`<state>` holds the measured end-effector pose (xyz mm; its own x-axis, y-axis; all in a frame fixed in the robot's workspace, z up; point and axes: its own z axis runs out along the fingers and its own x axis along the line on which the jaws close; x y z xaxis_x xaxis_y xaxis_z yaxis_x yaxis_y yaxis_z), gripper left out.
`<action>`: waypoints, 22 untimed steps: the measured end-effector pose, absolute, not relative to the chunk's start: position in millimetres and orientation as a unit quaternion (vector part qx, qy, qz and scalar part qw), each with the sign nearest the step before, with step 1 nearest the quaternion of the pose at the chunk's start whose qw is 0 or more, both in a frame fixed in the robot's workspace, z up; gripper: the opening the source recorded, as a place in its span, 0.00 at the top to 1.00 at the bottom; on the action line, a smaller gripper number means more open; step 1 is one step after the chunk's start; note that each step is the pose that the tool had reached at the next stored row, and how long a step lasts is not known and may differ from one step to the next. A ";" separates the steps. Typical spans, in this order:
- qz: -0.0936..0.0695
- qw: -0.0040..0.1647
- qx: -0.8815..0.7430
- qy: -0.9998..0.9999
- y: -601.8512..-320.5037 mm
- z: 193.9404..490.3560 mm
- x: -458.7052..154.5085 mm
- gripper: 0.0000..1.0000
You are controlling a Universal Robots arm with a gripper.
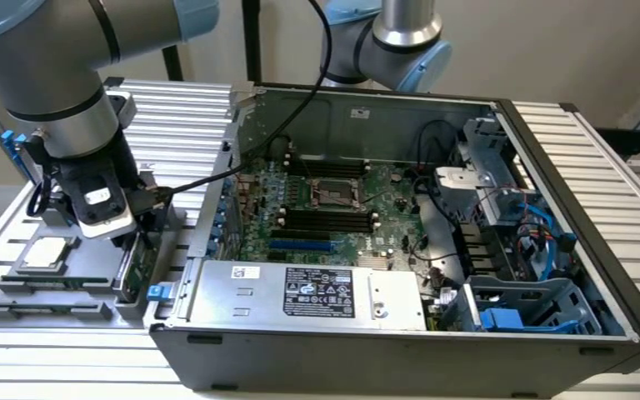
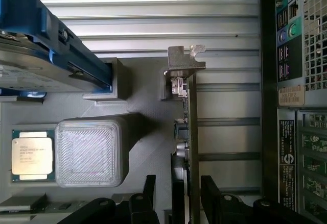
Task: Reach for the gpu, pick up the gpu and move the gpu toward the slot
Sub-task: 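Pick up the gpu and move the gpu toward the slot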
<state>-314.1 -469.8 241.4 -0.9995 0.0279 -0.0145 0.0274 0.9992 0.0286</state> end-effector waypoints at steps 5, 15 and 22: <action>0.014 0.007 0.014 1.000 -469.8 241.4 -314.1 0.52; 0.014 0.008 0.018 1.000 -469.9 241.5 -314.1 0.69; 0.014 0.007 0.018 1.000 -469.9 241.5 -314.1 0.74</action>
